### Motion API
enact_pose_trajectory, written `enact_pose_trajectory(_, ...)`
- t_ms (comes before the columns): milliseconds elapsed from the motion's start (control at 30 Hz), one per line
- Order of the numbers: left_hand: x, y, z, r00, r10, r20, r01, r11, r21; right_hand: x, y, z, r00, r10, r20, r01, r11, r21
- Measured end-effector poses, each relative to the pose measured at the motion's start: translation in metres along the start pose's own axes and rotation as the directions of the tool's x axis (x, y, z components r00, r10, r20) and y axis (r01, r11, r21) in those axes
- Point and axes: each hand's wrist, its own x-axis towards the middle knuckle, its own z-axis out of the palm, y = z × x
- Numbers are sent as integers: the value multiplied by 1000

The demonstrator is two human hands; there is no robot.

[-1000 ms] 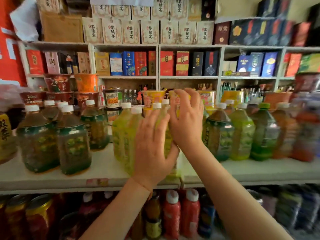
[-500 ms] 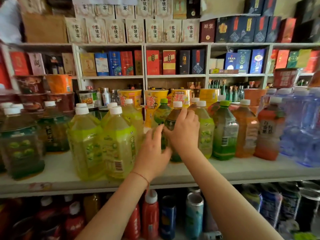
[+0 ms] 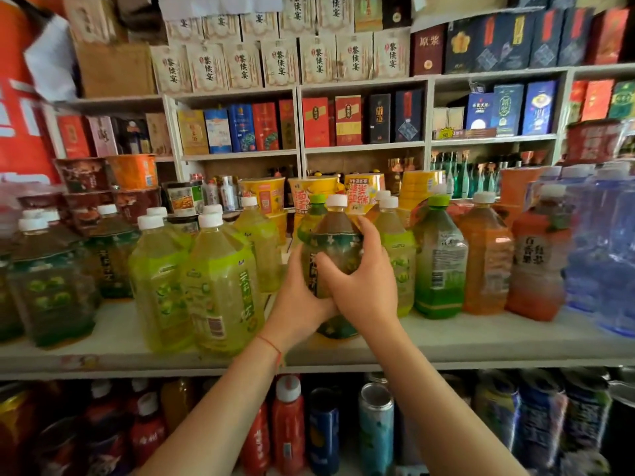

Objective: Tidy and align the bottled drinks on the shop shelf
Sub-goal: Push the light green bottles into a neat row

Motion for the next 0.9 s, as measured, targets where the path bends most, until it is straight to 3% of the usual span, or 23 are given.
enact_pose_trajectory(200,-34,42,-30,976,198,-91,-180,968,174,-8,-36,-7,992,3,124,-56,903,426)
enact_pose_trajectory(267,-47,57,-57,967,252,-46,-244,962,125,-16,-51,1,980,-37,197,-69,859,507)
enact_pose_trajectory(300,-51,61,-71,968,246,-39,-245,969,22,-20,-58,6,970,-52,239,-90,835,544)
enact_pose_trajectory(367,-56,61,-101,980,179,-92,-195,957,-216,-28,-75,20,942,-78,326,-152,767,623)
enact_pose_trajectory(433,-58,58,-124,987,108,-123,-142,937,-319,-34,-92,33,922,-129,366,-163,727,667)
enact_pose_trajectory(733,-87,26,-269,958,-38,-286,-56,948,-314,-71,-179,163,924,-234,304,-24,754,656)
enact_pose_trajectory(900,-100,-1,-353,954,-193,-228,90,914,-396,-89,-216,255,913,-241,328,-30,765,643)
